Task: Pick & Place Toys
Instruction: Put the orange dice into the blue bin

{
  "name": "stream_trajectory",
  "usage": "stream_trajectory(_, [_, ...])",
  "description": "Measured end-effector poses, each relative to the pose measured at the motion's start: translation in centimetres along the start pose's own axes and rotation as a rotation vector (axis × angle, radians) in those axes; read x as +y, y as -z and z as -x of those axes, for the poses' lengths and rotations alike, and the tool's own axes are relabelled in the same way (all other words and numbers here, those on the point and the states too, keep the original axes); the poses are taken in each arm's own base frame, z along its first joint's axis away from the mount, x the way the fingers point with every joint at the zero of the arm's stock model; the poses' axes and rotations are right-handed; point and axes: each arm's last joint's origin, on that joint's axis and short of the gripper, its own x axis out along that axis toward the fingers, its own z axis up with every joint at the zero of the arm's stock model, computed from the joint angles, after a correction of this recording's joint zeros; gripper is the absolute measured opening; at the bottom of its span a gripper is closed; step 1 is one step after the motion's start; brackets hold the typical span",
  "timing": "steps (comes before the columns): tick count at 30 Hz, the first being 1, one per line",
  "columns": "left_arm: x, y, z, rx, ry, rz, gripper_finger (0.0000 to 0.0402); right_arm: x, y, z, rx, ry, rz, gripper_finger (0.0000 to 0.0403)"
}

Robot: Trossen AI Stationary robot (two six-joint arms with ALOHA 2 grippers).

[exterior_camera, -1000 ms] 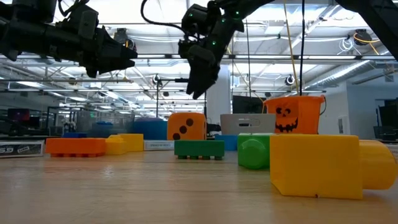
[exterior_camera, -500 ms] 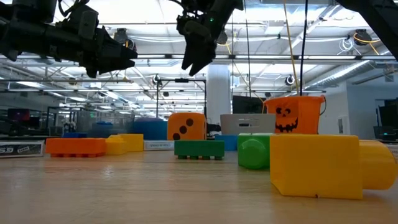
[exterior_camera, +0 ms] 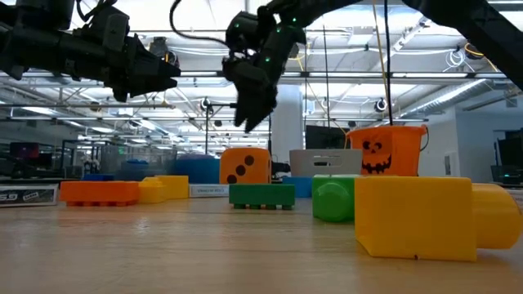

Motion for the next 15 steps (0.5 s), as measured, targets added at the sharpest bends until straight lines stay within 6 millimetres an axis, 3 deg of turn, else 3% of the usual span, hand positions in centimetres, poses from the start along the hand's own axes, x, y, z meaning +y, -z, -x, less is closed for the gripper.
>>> stream_trajectory(15, [0.0,0.0,0.0,0.002,0.0,-0.001,0.0216,0.0,0.4,-2.9,0.066,-0.033,0.022,0.04])
